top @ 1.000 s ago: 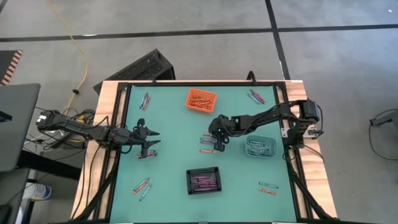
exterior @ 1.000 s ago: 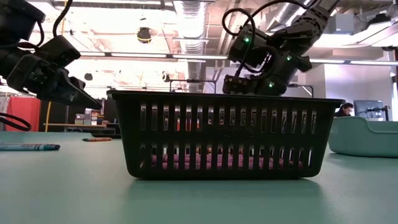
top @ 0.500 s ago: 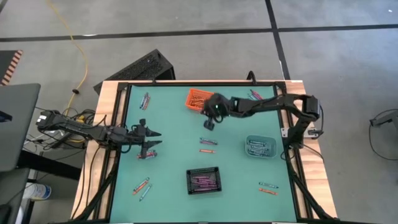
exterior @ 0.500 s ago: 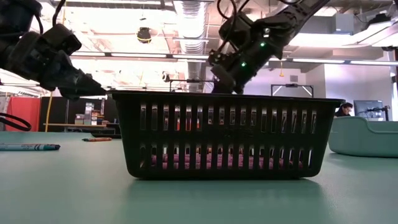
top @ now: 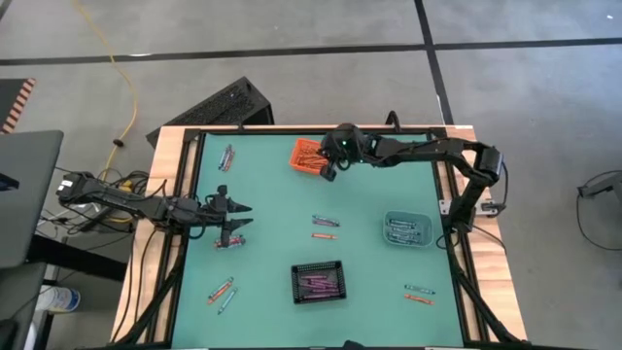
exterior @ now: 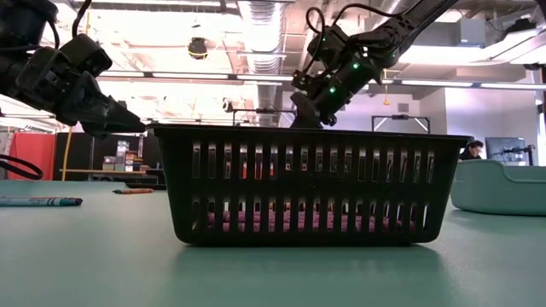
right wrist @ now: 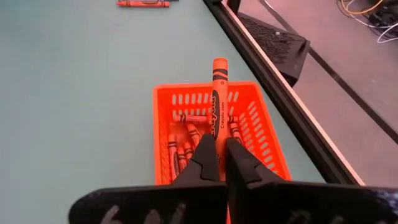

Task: Sort crayons
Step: Put the orange crayon into the orange bin

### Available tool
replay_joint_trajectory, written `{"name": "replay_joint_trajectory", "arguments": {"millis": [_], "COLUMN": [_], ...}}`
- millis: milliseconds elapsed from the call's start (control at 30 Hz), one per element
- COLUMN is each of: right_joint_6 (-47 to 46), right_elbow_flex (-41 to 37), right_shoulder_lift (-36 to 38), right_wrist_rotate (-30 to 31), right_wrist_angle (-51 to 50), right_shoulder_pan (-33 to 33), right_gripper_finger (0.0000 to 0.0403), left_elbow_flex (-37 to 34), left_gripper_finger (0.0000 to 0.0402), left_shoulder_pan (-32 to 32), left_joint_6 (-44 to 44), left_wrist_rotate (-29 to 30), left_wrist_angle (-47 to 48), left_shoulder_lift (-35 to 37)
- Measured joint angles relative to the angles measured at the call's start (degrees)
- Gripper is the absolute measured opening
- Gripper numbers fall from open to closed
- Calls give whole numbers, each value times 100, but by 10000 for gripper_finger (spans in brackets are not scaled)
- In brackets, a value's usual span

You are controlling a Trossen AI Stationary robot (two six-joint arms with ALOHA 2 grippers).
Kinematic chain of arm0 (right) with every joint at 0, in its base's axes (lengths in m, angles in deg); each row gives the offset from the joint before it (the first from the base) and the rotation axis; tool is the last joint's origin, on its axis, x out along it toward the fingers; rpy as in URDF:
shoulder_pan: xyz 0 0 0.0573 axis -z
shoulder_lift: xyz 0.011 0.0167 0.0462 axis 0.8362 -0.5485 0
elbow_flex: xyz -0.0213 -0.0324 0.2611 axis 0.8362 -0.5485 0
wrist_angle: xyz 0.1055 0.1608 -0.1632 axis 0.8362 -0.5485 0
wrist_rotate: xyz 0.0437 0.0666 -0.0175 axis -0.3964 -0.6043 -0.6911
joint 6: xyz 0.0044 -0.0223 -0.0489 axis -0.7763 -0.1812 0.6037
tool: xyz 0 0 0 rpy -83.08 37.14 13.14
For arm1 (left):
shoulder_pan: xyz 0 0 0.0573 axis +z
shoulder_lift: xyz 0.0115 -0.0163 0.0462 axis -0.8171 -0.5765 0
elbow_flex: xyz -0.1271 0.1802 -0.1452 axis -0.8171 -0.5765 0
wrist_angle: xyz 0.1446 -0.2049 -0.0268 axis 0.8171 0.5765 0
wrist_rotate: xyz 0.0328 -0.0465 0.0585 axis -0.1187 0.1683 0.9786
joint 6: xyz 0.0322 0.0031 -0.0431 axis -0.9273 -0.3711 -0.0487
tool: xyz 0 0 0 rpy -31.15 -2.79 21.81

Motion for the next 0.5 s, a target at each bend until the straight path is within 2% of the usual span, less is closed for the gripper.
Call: {"name": "replay_joint_trajectory", "arguments": {"millis": [167,500], "right_joint_6": [-4,-17], "right_elbow_flex": [0,0], "right_shoulder_lift": [0,0], "right_wrist_rotate": [0,0], "right_wrist_angle": [-28,-22], "right_shoulder_pan": [-7,-37], "right_gripper_finger": [7,48], "left_elbow_flex": [0,0], "left_gripper_finger": [153,153], "left_shoulder_pan": [0,1], "left_joint_6": [0,-15], "left_wrist_rotate": [0,0], "left_wrist_angle": [0,2], "left_shoulder_lift": [0,0]}}
